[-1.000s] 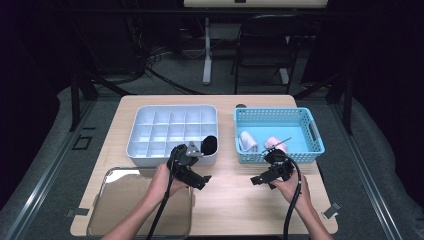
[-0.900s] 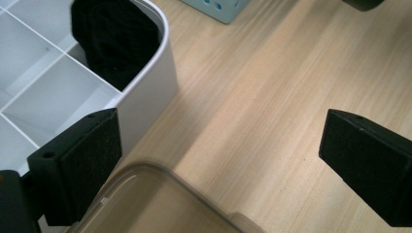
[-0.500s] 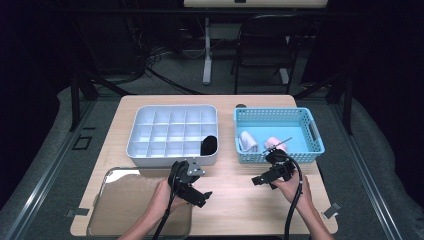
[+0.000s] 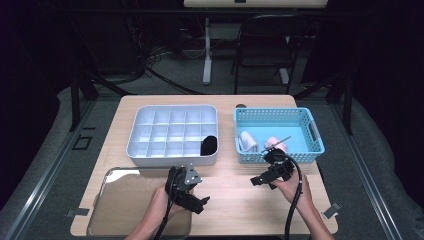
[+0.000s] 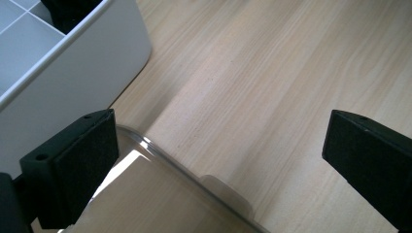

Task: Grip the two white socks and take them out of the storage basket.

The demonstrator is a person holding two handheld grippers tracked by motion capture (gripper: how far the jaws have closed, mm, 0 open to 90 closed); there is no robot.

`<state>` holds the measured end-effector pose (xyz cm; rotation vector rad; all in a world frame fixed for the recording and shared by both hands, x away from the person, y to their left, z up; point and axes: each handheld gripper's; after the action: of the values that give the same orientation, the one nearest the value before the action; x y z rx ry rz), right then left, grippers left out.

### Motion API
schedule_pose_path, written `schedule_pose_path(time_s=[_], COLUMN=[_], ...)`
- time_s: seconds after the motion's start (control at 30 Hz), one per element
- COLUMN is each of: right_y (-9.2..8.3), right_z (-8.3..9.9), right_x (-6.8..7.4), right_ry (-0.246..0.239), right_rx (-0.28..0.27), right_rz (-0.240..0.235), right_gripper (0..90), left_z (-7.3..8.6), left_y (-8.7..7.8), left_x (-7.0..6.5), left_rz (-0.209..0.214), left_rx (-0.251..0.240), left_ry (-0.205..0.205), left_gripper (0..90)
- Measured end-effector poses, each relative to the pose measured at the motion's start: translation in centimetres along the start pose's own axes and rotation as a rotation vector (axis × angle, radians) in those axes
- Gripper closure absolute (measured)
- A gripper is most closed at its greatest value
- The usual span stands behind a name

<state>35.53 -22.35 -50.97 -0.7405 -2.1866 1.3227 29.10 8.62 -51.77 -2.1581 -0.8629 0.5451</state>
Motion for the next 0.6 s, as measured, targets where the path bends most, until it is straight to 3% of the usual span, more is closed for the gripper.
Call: schedule_pose_path(time_s=[0.2,0.37,0.6], right_y=[0.0,-0.7,-1.7], right_z=[-0.7,-1.0,-1.4], right_x=[0.2,0.7,0.6], right_ry=[0.017,-0.001,-0.011], right_rx=[-0.018,0.007,0.015], right_rz=[-0.005,-0.019,-0.001], right_gripper=[9.3,9.4,9.5], left_z=[0.0,0.0,0.1], left_y=[0.1,0.1,-0.1], left_x=[-0.2,-0.6,-0.9], left_rz=[0.014,0.024,0.024], left_rx=[0.002,0.005,-0.005], left_ry=[-0.003,0.007,0.01], left_gripper=[0.2,0.2,0.2])
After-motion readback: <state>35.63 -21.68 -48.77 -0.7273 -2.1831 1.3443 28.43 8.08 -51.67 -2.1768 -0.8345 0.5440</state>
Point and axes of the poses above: each handheld gripper's, and its own axes: y roughly forward along the jaws, z roughly out of its underside, x roughly to its left, and after that the axes turned 15 degrees about -y, right-handed
